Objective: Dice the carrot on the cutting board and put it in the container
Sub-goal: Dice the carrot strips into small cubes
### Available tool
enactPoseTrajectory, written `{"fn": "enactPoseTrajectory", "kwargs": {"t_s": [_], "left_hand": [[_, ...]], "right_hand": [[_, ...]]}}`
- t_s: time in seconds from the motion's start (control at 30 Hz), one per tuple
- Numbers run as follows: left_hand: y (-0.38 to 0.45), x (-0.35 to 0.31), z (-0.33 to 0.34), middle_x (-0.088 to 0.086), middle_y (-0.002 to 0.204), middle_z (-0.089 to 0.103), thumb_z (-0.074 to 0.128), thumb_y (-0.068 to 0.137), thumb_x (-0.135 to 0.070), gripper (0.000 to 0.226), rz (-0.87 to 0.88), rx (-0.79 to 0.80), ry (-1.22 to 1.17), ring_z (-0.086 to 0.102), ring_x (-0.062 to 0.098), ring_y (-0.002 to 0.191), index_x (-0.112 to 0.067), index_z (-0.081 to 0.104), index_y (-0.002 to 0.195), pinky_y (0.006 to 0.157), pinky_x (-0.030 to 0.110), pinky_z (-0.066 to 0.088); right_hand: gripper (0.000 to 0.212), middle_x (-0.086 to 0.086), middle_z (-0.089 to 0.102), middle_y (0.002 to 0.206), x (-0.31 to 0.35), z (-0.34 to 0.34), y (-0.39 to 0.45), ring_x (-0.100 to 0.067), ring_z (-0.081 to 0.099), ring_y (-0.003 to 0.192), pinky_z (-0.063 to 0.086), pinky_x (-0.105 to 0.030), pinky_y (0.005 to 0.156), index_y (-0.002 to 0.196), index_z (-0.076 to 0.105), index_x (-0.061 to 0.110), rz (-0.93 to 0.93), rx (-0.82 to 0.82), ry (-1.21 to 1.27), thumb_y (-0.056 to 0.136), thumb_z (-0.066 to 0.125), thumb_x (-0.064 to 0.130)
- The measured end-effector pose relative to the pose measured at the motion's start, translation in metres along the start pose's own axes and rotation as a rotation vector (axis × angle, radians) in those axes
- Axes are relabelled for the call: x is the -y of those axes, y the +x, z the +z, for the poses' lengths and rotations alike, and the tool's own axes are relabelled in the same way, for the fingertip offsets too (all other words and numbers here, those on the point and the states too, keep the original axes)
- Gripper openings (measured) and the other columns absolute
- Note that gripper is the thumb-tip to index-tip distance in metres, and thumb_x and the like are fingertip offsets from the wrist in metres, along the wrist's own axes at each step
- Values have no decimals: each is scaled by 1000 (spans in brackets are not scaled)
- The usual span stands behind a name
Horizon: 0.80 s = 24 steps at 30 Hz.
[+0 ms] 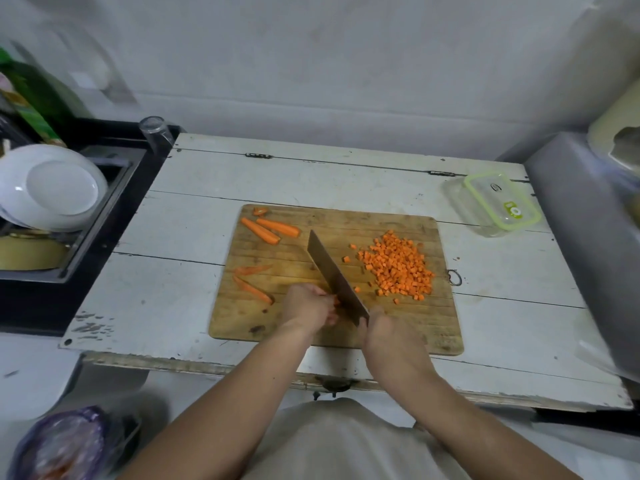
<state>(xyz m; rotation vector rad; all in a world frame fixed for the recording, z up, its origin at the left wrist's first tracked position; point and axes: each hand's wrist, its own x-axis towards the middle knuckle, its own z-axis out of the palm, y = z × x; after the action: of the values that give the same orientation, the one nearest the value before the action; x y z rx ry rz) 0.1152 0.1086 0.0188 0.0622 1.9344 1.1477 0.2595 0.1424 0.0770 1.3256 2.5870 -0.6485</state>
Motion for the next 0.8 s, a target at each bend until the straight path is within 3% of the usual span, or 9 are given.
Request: {"fn": "enactPoseTrajectory", "kwargs": {"t_s": [0.1,0.27,0.43,0.57,0.7,0.8], "left_hand": [[-1,0,0,11,77,73,69,96,-7,3,-5,4,-17,75,20,65,-4,69,94,66,35,65],[-3,1,-6,17,86,73,65,98,-5,7,-56,47,-122,76,24,74,-1,65,103,64,27,63],[-2,0,-3,18,86,73,64,97,-4,6,-51,41,-60,76,25,74,0,65,101,63,29,63],[1,-3,-1,18,82,71,62,97,-1,7,-41,21,-26,73,25,67,-3,63,91,60,30,63],[4,0,2,14,77,72,64,97,-4,11,-10,-3,33,75,23,64,-8,64,87,65,33,64],[5,1,3,13,76,73,65,97,-5,11,2,-15,57,76,23,65,-9,65,86,69,37,65]], "right_hand": [[25,-5,65,83,-6,-7,13,-27,64,75,53,-39,64,112,56,18,55,-11,160,105,41,38],[28,-4,66,84,-22,-13,-8,-25,64,76,47,-36,61,111,57,16,12,-22,114,106,40,36],[28,-8,67,88,-14,-6,-24,-29,63,83,40,-37,62,106,54,16,-9,-6,66,106,37,38],[23,-6,65,83,-7,4,-26,-29,63,77,45,-38,60,101,50,19,20,-10,111,106,38,37],[22,-6,67,86,-5,5,-26,-29,65,79,48,-38,63,103,50,19,27,-8,103,106,38,37],[22,-7,68,88,-4,7,-21,-29,66,80,42,-35,60,104,52,17,36,-2,62,106,39,34]]}}
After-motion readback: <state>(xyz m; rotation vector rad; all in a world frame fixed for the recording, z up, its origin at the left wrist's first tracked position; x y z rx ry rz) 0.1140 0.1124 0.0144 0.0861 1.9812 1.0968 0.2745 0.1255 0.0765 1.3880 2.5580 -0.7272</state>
